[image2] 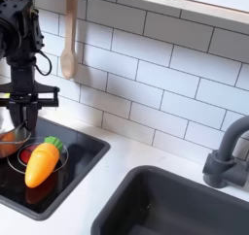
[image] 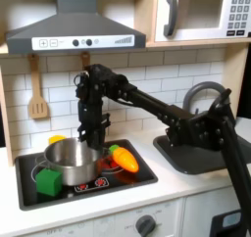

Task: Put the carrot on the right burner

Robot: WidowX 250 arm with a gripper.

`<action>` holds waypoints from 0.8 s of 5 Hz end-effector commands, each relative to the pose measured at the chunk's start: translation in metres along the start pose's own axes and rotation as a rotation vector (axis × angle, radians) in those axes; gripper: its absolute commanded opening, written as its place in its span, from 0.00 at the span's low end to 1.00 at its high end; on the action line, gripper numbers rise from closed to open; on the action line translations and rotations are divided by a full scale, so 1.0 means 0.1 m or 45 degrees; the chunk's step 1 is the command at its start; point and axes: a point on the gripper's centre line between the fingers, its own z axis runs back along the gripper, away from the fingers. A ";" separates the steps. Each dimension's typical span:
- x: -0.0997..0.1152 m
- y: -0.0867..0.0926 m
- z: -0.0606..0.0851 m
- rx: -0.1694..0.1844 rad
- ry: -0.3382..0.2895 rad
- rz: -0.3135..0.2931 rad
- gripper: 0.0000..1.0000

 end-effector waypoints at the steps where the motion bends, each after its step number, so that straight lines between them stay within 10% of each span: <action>1: 0.02 0.02 0.01 -0.003 0.006 0.004 0.00; 4: 0.02 -0.14 -0.04 -0.038 0.023 -0.043 0.00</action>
